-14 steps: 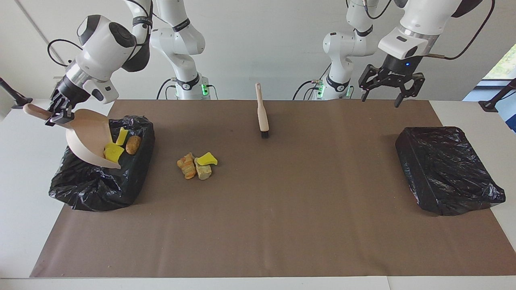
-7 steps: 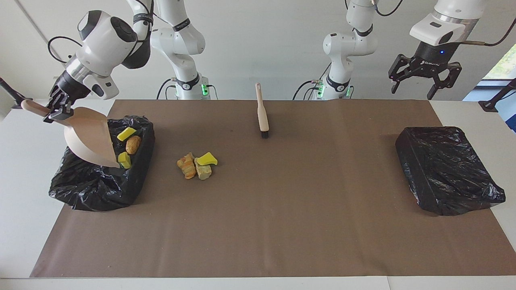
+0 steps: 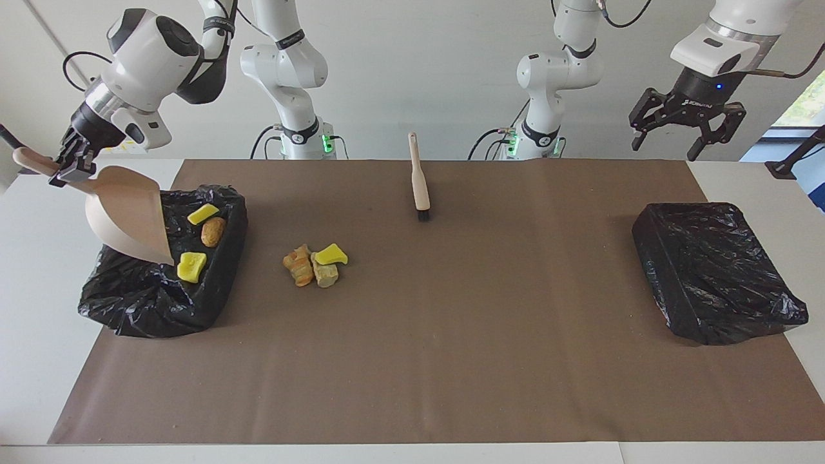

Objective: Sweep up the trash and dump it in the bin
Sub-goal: 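Tip the dustpan into the bag while the left gripper sets the brush down, then bring the empty dustpan back to the mat center with the right gripper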

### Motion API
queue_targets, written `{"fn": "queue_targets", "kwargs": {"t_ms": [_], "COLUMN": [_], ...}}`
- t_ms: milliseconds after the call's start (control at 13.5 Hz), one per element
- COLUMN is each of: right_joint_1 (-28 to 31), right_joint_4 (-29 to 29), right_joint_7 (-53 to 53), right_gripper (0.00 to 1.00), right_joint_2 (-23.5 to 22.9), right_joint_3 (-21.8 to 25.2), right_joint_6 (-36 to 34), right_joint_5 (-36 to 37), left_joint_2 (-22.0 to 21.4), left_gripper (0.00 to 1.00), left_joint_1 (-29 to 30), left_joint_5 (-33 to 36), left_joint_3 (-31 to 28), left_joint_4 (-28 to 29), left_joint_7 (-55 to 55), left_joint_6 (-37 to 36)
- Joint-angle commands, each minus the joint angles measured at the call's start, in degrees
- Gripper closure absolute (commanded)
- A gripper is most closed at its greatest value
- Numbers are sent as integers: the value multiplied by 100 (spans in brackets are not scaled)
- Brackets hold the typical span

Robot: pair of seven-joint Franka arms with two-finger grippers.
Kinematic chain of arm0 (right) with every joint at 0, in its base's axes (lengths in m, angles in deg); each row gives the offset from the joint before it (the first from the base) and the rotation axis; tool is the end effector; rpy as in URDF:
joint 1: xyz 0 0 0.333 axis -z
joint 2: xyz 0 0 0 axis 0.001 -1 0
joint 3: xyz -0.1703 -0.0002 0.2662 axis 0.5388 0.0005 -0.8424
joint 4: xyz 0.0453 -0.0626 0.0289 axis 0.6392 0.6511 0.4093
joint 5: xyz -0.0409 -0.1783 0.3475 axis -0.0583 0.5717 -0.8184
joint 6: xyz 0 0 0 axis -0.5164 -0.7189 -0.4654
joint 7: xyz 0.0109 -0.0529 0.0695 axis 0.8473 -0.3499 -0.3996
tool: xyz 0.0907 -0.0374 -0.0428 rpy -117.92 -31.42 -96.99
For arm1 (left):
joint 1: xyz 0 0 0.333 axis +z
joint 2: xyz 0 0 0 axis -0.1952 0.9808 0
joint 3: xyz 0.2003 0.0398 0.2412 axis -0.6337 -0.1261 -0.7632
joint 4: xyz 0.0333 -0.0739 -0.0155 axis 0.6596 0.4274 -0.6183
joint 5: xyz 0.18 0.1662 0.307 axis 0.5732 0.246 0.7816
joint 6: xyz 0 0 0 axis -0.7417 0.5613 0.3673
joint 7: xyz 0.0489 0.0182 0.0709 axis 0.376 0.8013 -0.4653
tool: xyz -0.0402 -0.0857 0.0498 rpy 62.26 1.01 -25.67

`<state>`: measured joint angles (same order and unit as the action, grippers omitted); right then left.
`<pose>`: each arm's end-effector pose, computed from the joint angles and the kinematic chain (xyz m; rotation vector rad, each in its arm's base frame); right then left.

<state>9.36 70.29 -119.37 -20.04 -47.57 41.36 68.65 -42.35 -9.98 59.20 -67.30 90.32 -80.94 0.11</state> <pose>0.5121 -0.1312 0.5748 1.2406 1.8696 -0.6618 0.5340 -0.0485 0.7011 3.0658 -0.5162 0.1901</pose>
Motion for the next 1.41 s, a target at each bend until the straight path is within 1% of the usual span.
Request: {"fn": "queue_targets", "kwargs": {"t_ms": [0, 148, 519, 667, 741, 815, 963, 1111, 1259, 1333], "right_joint_1": [-454, -692, -825, -1114, -1350, -1570, -1905, -2291, -2459, -2504], "right_joint_4": [-142, -415, -803, -908, -1030, -1214, -1671, -2136, -2550, -2709], "right_joint_7": [670, 1391, 2990, 4078, 4641, 5194, 6189, 6936, 8304, 8729], "right_gripper": [100, 100, 100, 100, 100, 100, 100, 100, 100, 100], "right_joint_2": [80, -86, -482, -658, -737, -903, -1333, -1939, -2406, -2556], "right_joint_3": [-80, -80, -167, -334, -404, -422, -431, -440, -440, -440], "right_joint_6": [-761, -1176, -1458, -1703, -1861, -2045, -2179, -2205, -2197, -2188], "right_joint_5": [-441, -890, -2506, -2885, -3017, -3193, -3571, -3695, -4123, -4439], "left_joint_2": [-27, -115, -142, -168, -177, -177, -186, -203, -238, -247], "left_gripper": [0, 0, 0, 0, 0, 0, 0, 0, 0, 0], "left_joint_1": [66, 75, 84, 84, 75, 66, 66, 58, 49, 40], "left_joint_5": [-46, -46, -46, -46, -46, -46, -46, -46, -46, -46], "left_joint_3": [52, 52, 52, 52, 52, 52, 52, 61, 52, 61], "left_joint_4": [-126, -38, -20, 41, 41, 41, 41, 59, 103, 112], "left_joint_7": [-37, -45, -37, -45, -37, -37, -45, -45, -45, -45], "left_joint_6": [-109, -179, -258, -258, -267, -267, -293, -302, -311, -320]}}
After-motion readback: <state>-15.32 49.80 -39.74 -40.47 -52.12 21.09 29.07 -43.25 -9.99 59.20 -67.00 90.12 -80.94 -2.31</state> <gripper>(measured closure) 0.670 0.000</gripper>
